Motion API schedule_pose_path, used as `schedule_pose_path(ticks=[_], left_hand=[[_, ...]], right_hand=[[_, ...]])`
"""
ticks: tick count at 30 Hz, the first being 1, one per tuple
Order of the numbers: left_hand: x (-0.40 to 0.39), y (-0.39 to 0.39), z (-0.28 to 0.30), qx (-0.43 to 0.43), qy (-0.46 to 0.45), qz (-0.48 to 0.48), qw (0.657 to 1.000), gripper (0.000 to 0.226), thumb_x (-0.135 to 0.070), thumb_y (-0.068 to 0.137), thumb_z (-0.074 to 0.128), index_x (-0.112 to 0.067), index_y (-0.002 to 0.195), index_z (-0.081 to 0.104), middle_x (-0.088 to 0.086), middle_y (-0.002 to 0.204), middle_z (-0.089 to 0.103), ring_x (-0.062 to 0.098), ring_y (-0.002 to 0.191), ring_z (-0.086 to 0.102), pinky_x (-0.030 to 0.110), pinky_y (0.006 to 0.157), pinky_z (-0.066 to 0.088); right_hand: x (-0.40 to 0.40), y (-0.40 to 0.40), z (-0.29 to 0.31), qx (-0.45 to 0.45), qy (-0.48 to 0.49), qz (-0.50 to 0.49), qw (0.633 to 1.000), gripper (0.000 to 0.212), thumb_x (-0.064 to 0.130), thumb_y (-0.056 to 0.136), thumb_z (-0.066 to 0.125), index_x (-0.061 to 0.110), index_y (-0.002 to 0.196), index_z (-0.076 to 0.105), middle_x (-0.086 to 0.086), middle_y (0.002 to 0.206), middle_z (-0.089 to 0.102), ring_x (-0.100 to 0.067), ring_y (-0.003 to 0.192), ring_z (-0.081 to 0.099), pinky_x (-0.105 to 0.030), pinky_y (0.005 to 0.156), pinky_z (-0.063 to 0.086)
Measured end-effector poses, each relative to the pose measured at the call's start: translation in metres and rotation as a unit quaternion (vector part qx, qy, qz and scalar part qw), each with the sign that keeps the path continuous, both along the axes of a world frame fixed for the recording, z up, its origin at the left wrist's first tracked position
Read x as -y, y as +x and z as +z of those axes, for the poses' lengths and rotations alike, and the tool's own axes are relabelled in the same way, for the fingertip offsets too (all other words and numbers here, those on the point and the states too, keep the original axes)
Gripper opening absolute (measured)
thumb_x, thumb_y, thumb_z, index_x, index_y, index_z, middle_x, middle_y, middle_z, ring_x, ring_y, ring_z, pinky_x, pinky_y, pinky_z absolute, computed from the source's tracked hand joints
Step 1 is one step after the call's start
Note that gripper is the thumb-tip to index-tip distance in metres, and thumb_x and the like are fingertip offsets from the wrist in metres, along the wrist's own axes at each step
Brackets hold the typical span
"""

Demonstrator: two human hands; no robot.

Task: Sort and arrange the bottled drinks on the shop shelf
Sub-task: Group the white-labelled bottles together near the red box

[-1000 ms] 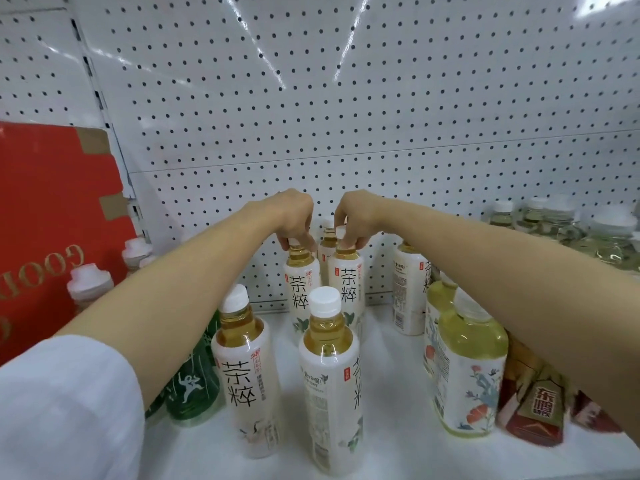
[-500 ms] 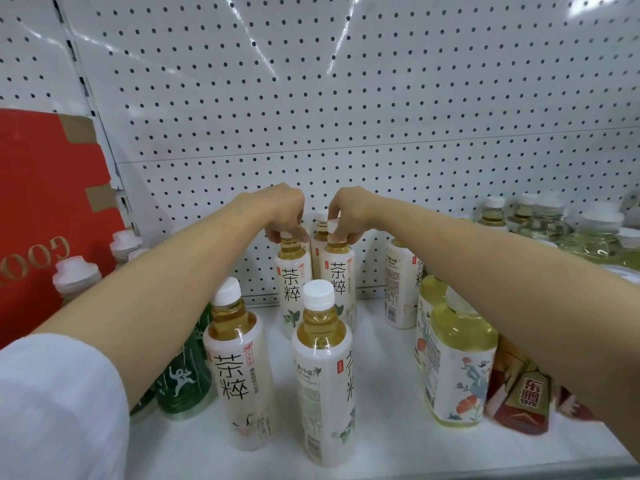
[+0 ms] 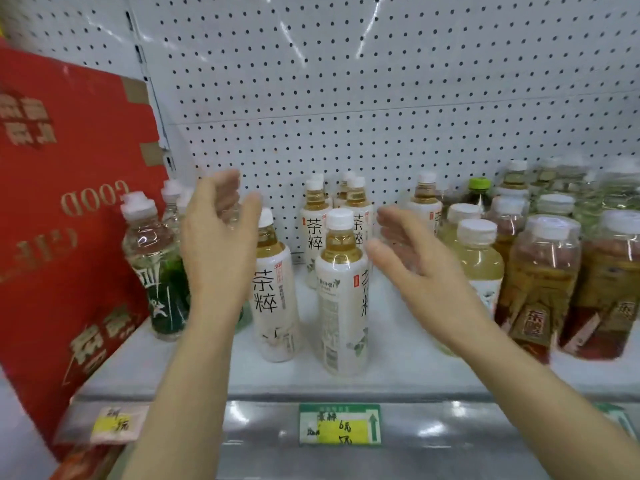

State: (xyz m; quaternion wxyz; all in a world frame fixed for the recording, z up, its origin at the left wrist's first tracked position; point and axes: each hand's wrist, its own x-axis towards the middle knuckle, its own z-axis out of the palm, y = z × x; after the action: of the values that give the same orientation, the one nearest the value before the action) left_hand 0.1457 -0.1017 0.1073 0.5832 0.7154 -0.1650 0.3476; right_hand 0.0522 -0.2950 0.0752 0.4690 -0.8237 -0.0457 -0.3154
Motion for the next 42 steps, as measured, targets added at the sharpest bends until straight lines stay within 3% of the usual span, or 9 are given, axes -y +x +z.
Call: schedule_pose_path(ticks=[3,5,10,14,21,32,38,40,42], left_hand=[[0.003,-0.012,-0.067,-0.106,0.002,0.015,0.994,0.054,-0.033,0.089,0.070,-0.028,0.138,0.048,-0.014,0.134,0.055,0.007,0.120,0.055,0.037,0.105,0.045],[0.007,-0.010,-0.097,-0.177,0.046,0.006,0.983,0.068,-0.038,0.082,0.074,-0.030,0.142,0.042,-0.011,0.133,0.057,0.013,0.118,0.057,0.043,0.100,0.049],[0.012,0.001,-0.119,-0.274,0.099,0.019,0.956,0.064,-0.039,0.071,0.082,-0.022,0.122,0.048,-0.002,0.109,0.067,0.022,0.096,0.065,0.045,0.085,0.057],[0.037,0.012,-0.115,-0.263,0.130,-0.028,0.956,0.073,-0.042,0.063,0.088,-0.021,0.121,0.047,-0.003,0.110,0.065,0.021,0.097,0.065,0.045,0.080,0.059],[0.082,0.066,-0.105,-0.291,0.195,-0.085,0.933,0.085,-0.025,0.066,0.089,-0.011,0.130,0.035,0.005,0.125,0.056,0.028,0.116,0.057,0.040,0.092,0.052],[0.088,0.099,-0.110,-0.270,0.242,-0.059,0.930,0.081,-0.021,0.070,0.087,-0.006,0.132,0.035,0.011,0.128,0.056,0.032,0.116,0.057,0.033,0.082,0.044],[0.079,0.091,-0.106,-0.283,0.253,-0.047,0.924,0.087,-0.024,0.073,0.083,-0.005,0.141,0.032,0.014,0.140,0.048,0.033,0.126,0.050,0.044,0.099,0.047],[0.078,0.077,-0.091,-0.220,0.184,0.003,0.958,0.087,-0.019,0.079,0.077,-0.009,0.150,0.027,0.013,0.149,0.040,0.031,0.136,0.041,0.047,0.109,0.039],[0.083,0.052,-0.067,-0.063,0.094,0.037,0.993,0.073,-0.014,0.084,0.070,-0.013,0.148,0.033,0.007,0.148,0.040,0.024,0.137,0.037,0.040,0.111,0.034]], right_hand=[[-0.003,-0.002,-0.050,-0.094,0.041,0.033,0.994,0.096,0.039,0.075,0.082,0.034,0.152,0.025,0.020,0.147,0.041,0.003,0.131,0.042,-0.024,0.109,0.036],[-0.008,0.007,-0.068,-0.142,0.037,0.039,0.988,0.104,0.032,0.068,0.088,0.035,0.151,0.024,0.023,0.136,0.047,0.003,0.125,0.048,-0.017,0.102,0.041],[-0.020,0.023,-0.095,-0.164,0.039,0.000,0.986,0.074,0.023,0.062,0.091,0.033,0.121,0.048,0.018,0.110,0.065,0.003,0.097,0.064,-0.011,0.077,0.051],[-0.006,0.050,-0.088,-0.162,0.020,-0.100,0.982,0.074,0.025,0.061,0.091,0.018,0.122,0.049,0.003,0.113,0.067,-0.015,0.099,0.065,-0.029,0.080,0.054],[0.022,0.105,-0.078,-0.179,0.077,-0.189,0.962,0.074,0.020,0.069,0.088,0.002,0.120,0.038,-0.016,0.126,0.057,-0.031,0.115,0.058,-0.036,0.090,0.050],[0.018,0.130,-0.088,-0.180,-0.020,-0.210,0.961,0.074,0.030,0.069,0.086,0.007,0.121,0.038,-0.012,0.126,0.056,-0.031,0.114,0.058,-0.043,0.090,0.051],[0.015,0.105,-0.082,-0.223,-0.064,-0.197,0.952,0.065,0.027,0.078,0.079,0.009,0.128,0.041,-0.011,0.126,0.058,-0.029,0.113,0.059,-0.038,0.091,0.051],[0.012,0.082,-0.069,-0.179,-0.136,-0.201,0.953,0.059,0.026,0.085,0.073,0.011,0.132,0.040,-0.009,0.127,0.056,-0.027,0.115,0.057,-0.038,0.092,0.050],[0.008,0.057,-0.046,-0.111,-0.223,-0.216,0.944,0.057,0.029,0.090,0.065,0.013,0.138,0.039,-0.007,0.128,0.056,-0.024,0.118,0.054,-0.037,0.091,0.049]])
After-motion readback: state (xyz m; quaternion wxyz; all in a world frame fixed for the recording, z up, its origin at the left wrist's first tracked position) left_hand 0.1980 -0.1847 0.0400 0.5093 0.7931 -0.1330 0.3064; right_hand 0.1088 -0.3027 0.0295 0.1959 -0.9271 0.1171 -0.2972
